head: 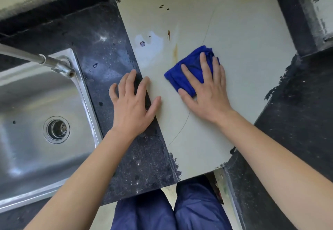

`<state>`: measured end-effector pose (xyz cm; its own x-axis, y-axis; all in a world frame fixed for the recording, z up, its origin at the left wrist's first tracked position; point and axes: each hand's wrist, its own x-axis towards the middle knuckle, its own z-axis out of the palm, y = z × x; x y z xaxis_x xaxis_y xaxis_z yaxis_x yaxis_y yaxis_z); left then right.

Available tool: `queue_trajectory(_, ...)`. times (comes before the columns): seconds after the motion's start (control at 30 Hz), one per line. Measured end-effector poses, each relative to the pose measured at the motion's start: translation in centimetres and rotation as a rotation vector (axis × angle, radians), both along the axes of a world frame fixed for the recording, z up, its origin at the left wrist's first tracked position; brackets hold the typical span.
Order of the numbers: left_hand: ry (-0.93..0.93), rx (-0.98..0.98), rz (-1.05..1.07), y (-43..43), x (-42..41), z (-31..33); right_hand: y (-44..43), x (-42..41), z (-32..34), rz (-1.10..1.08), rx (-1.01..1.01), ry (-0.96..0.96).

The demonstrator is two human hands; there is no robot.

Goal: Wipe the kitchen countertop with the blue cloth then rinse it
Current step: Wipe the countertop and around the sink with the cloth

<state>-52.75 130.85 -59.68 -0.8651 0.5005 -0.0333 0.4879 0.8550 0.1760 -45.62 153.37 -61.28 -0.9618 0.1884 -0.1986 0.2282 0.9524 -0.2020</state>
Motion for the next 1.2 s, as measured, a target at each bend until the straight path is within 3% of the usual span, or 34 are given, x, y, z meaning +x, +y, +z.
queue_trajectory(0.17, -0.033, -0.026, 0.033, -0.9, 0.5, -0.3, 1.2, -4.9, 0.8, 0.029, -0.013, -0.068)
queue_trajectory(0.5, -0.040, 0.003, 0.049, -1.1, 0.6, -1.0, -0.1, -22.2, 0.3, -0.103, 0.019, 0.021)
queue_trajectory(0.7, 0.012, -0.011, 0.082, -2.0, -0.9, -0.9, -2.2, -13.7, 0.2, 0.178, -0.019, 0.079)
queue_trajectory(0.9, 0.045, 0.012, 0.145, -2.5, -2.7, -1.1, -3.5, -2.8, 0.0, 0.171, -0.042, 0.094)
queue_trajectory(1.03, 0.025, -0.010, 0.128, -2.5, -2.3, -1.7, -4.2, -5.8, 0.3, 0.140, -0.017, 0.079)
queue_trajectory(1.2, 0.017, -0.020, 0.133, -2.7, -2.4, -1.8, -4.8, -16.4, 0.6, 0.049, 0.020, -0.001)
